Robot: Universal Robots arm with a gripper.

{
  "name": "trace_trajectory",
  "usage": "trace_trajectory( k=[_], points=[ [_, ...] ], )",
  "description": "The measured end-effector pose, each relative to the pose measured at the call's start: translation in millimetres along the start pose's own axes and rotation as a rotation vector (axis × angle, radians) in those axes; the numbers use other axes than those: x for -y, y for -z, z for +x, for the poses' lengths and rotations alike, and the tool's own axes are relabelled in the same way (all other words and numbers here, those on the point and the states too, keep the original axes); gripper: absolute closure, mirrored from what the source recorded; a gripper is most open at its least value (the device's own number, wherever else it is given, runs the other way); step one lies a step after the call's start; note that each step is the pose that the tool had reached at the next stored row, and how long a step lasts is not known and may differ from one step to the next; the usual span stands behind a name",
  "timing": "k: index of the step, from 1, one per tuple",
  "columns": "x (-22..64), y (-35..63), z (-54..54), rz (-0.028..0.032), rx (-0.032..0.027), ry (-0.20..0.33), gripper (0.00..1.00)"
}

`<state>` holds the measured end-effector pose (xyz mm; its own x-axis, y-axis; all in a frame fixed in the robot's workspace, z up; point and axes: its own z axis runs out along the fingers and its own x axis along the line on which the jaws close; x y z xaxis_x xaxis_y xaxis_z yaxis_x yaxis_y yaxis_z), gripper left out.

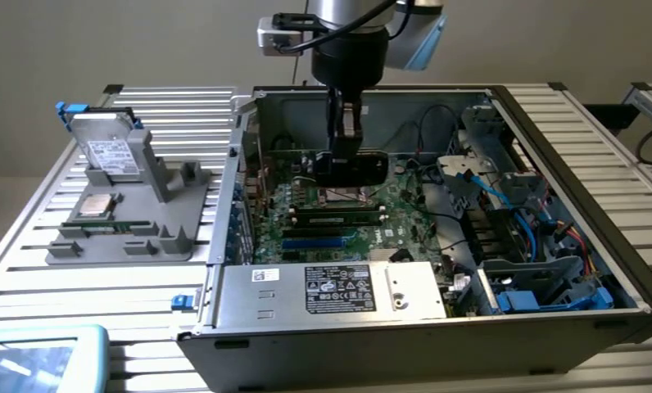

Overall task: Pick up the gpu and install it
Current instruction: 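Insert the gpu into the slot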

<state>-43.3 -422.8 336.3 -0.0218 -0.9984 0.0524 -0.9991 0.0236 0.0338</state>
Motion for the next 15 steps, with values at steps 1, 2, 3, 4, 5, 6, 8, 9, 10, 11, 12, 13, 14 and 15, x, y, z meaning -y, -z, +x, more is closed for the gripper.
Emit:
trace_trajectory(
  k=[1, 2, 3, 4, 5, 6, 8, 9, 10, 11, 12, 13, 14, 15],
  points=[
    [-0.4, -0.3, 0.2, -0.0001, 0.0005, 0.0, 0.73],
    [-0.7, -0.8, 0.5, -0.0002, 0.0023, 0.0, 0.73],
    [-1.3, -1.4, 0.6, -0.0001, 0.0039, 0.0, 0.73],
    [-1.8, -1.8, 0.6, -0.0001, 0.0054, 0.0, 0.73],
    [-2.5, -2.3, 0.6, -0.0001, 0.0071, 0.0, 0.73],
    [-3.6, -3.1, 0.6, 0.0001, 0.0079, 0.0, 0.73],
    [-6.3, -3.8, 1.1, 0.0038, 0.008, 0.0, 0.73],
    [-6.3, -4.3, 1.4, 0.0054, 0.0083, 0.0, 0.73],
    [-6.2, -4.9, 2.3, 0.0066, 0.0083, 0.0, 0.73],
    [-6.2, -5.5, 4.6, 0.0066, 0.0087, 0.0, 0.73],
    [-6.1, -6.6, 7.0, 0.0068, 0.0097, 0.0, 0.73],
    [-6.0, -7.8, 8.8, 0.0067, 0.0104, 0.0, 0.73],
    [-5.9, -9.2, 10.3, 0.0066, 0.0116, 0.0, 0.73],
    [-5.9, -10.5, 11.4, 0.0067, 0.0125, 0.0, 0.73]
  ],
)
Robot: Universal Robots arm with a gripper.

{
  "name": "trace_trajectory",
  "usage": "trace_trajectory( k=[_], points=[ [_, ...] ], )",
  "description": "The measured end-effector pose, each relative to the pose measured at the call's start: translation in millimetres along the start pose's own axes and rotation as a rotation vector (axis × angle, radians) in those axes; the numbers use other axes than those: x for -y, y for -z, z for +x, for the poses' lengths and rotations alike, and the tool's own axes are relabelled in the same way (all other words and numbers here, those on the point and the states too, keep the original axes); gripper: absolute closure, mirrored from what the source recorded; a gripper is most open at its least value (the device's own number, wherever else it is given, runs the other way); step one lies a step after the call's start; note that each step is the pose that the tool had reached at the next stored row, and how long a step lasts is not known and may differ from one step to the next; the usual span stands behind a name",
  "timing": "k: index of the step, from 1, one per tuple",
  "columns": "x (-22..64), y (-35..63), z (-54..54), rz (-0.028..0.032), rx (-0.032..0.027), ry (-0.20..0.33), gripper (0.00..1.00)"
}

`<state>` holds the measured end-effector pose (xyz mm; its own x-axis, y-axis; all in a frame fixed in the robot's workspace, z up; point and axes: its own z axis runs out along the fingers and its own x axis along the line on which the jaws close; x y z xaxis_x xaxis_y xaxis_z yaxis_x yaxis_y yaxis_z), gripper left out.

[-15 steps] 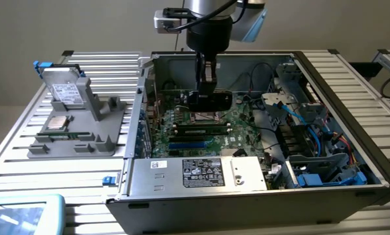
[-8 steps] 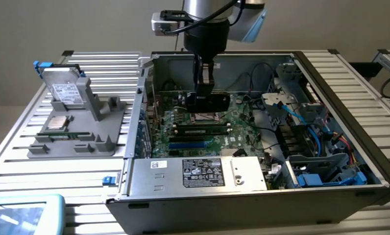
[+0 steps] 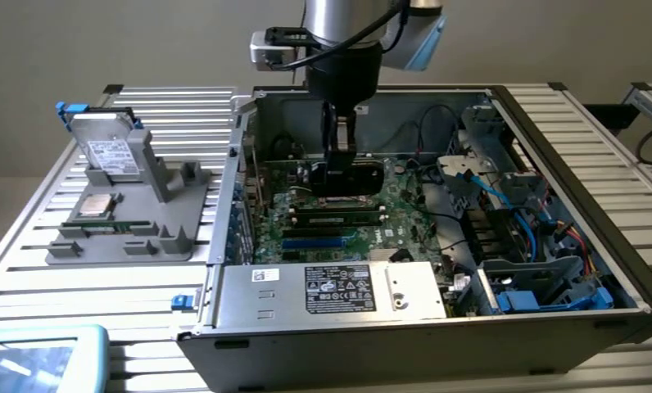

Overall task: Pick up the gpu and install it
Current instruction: 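Insert the gpu into the slot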

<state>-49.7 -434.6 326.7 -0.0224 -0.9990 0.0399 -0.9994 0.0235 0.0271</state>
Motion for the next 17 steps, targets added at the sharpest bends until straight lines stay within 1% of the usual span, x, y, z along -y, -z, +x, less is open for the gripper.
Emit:
trace_trajectory(
  k=[9, 13, 17],
  points=[
    [0.4, -11.8, 3.8, -0.001, 0.0004, -0.001, 0.73],
    [0.4, -12.4, 4.2, -0.0015, 0.0003, -0.002, 0.73],
    [0.2, -16.8, 4.9, -0.0015, 0.0004, -0.001, 0.73]
  ],
)
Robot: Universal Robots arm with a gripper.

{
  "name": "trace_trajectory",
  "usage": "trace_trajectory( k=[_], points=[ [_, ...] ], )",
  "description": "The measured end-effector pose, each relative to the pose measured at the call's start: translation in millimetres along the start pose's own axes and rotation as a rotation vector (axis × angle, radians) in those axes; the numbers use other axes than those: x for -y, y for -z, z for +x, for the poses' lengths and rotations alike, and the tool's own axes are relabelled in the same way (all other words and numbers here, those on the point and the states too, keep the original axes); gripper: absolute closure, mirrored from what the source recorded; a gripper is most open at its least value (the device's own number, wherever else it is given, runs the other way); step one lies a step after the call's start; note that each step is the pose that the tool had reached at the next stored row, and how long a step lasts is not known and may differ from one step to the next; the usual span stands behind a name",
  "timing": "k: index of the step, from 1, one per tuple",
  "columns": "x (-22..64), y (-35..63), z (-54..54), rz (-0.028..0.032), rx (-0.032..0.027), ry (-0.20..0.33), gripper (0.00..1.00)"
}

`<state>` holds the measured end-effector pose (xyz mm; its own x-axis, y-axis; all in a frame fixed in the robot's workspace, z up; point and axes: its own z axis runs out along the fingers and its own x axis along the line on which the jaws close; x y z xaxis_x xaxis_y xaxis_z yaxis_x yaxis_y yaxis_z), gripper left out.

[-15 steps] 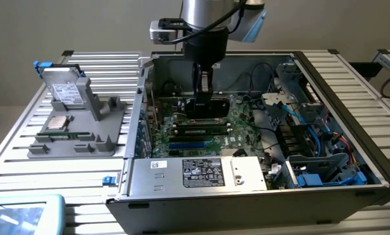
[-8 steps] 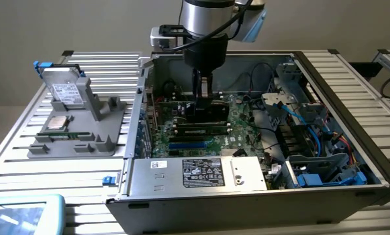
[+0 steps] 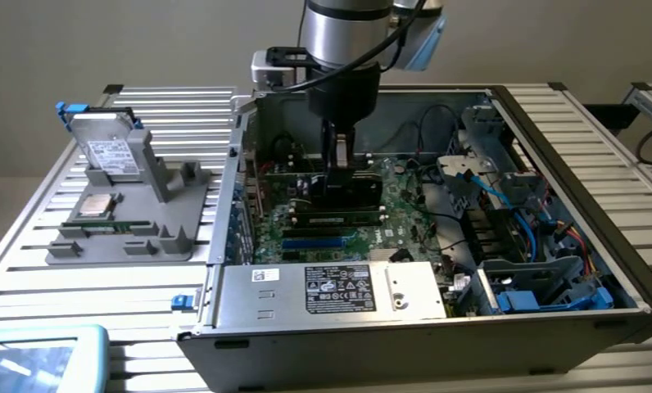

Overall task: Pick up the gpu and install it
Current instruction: 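Insert the gpu into the slot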

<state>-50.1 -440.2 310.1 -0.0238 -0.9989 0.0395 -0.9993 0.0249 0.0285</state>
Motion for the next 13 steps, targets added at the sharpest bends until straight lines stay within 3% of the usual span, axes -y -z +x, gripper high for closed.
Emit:
trace_trajectory(
  k=[13],
  points=[
    [-0.9, -24.1, 12.6, 0.0, 0.0003, 0.0, 0.73]
  ],
)
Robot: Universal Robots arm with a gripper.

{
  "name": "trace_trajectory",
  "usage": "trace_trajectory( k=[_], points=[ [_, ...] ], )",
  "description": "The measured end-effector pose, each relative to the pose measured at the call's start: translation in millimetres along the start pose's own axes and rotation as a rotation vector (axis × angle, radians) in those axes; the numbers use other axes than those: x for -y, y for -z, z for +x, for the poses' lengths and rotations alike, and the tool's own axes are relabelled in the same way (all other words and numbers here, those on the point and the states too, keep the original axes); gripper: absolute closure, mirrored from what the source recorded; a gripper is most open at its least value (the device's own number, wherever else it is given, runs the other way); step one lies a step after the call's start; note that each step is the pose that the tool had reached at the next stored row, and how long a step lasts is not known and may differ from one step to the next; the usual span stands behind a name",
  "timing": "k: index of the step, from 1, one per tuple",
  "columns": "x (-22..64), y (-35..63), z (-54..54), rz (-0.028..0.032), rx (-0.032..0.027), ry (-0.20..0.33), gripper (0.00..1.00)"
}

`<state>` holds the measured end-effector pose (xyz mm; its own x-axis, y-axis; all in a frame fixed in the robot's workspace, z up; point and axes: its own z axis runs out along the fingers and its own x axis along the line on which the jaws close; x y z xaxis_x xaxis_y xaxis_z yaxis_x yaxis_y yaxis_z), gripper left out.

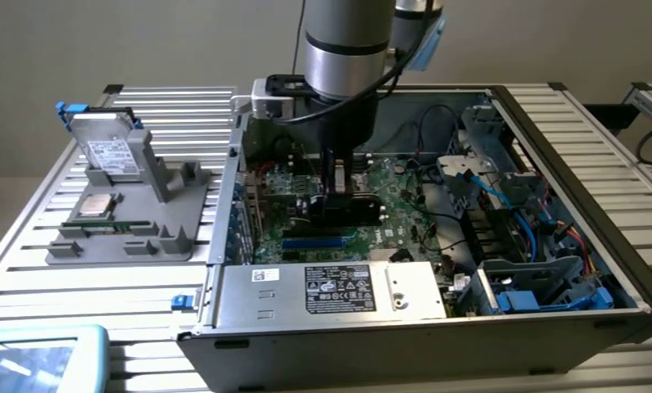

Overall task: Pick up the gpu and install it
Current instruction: 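Insert the gpu into the slot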

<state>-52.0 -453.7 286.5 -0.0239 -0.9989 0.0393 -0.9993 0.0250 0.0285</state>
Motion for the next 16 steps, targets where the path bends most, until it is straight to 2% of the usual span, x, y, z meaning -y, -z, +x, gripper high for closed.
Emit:
trace_trajectory(
  k=[9, 16],
  points=[
    [-6.2, -16.3, -0.2, 0.0, 0.0, 0.0, 0.73],
    [-11.8, -18.1, -0.1, -0.0003, 0.0, 0.0, 0.73]
  ],
)
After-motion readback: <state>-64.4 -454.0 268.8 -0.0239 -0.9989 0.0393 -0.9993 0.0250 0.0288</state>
